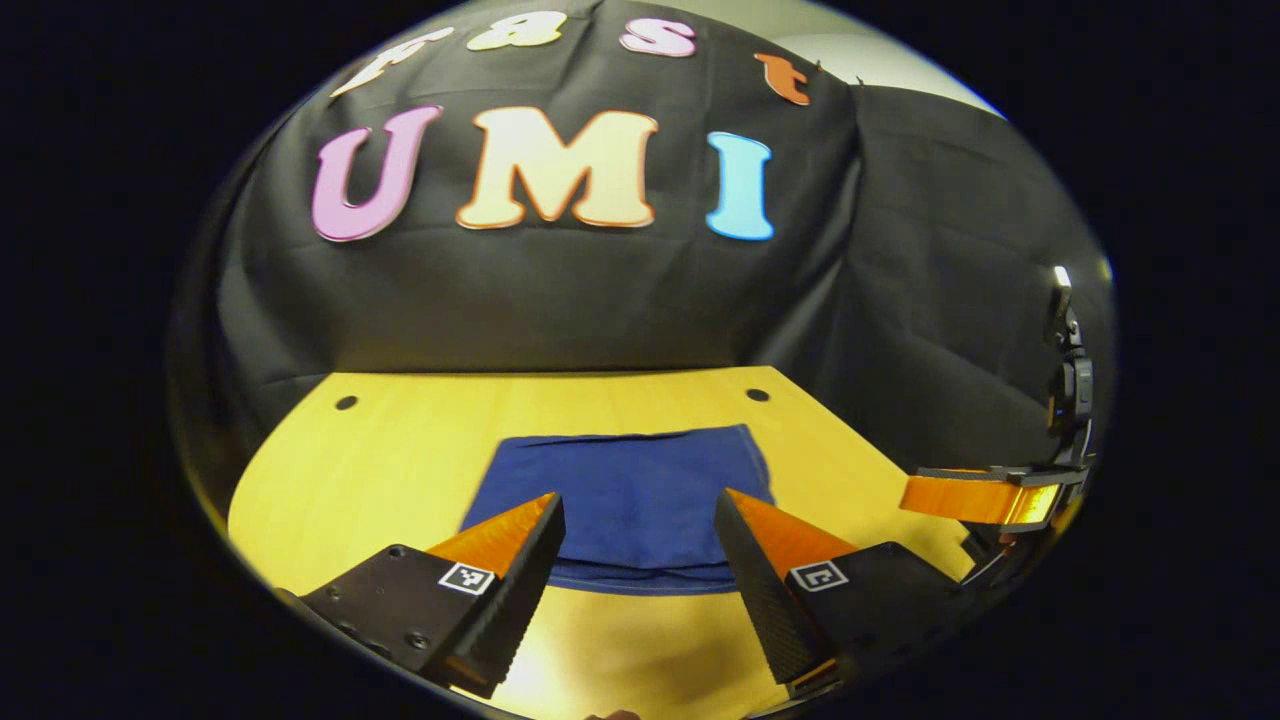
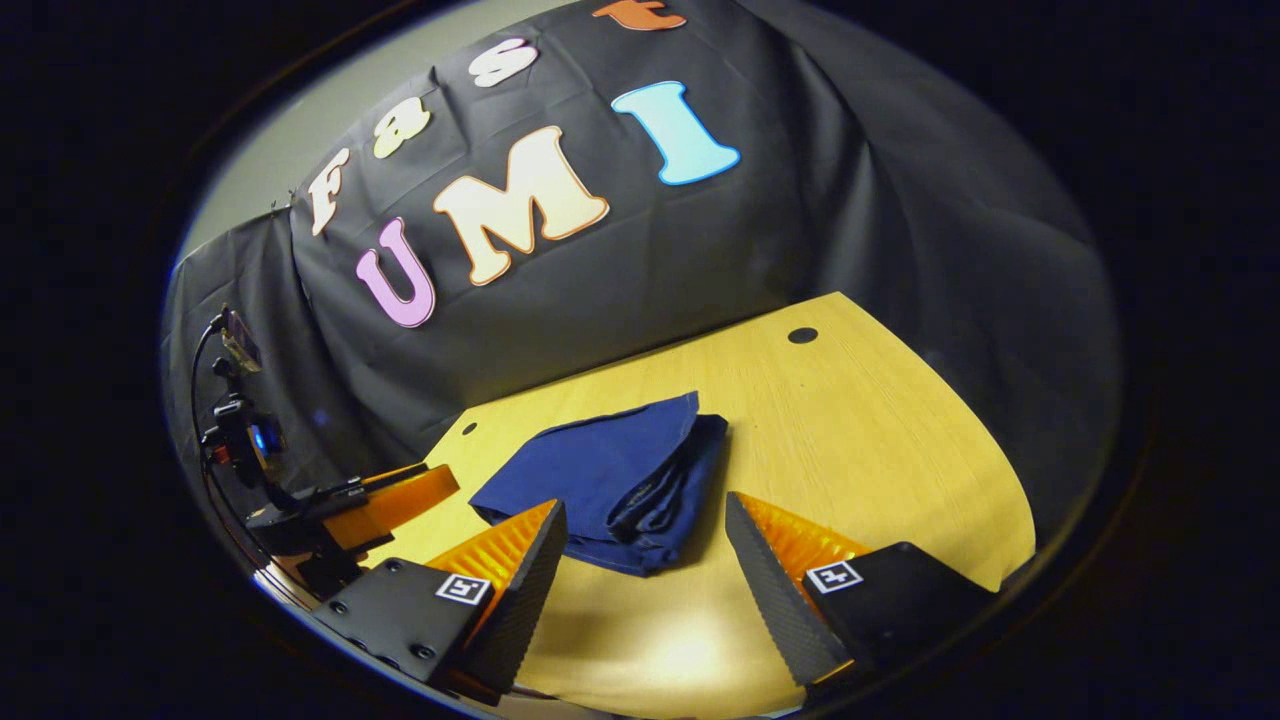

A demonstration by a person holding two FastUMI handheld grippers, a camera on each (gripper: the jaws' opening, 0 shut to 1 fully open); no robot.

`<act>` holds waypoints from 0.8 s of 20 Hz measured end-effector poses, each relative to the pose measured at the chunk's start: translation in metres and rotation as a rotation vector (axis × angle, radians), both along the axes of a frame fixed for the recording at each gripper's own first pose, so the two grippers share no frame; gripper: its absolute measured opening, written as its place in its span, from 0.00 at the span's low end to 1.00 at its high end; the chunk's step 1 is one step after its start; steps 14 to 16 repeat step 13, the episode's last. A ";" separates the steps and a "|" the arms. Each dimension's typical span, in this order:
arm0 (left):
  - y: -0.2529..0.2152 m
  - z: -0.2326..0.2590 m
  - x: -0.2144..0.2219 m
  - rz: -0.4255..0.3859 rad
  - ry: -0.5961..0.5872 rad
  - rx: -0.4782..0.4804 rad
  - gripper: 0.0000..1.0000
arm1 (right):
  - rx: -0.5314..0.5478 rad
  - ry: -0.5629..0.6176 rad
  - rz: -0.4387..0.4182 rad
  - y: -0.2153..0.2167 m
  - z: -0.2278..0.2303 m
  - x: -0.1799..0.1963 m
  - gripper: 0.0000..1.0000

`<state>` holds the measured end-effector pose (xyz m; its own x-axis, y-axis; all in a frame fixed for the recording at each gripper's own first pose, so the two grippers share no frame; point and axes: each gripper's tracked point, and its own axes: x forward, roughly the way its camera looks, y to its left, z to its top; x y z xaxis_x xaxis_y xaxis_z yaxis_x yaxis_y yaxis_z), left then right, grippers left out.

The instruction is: Grasp the waist and the cuffs of the jeans and fold them to make the two legs overlap; first hold the waist and fold one-third of the jeans toward the cuffs, then hold the cuffs and fold the remaining one-third in the same direction to finish folding.

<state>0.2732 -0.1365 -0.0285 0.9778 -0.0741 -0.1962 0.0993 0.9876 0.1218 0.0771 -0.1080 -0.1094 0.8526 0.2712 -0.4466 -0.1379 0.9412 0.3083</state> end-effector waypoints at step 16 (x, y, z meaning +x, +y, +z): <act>0.072 -0.023 -0.017 -0.067 0.115 -0.040 0.95 | -0.085 -0.061 -0.038 0.077 0.026 -0.014 0.98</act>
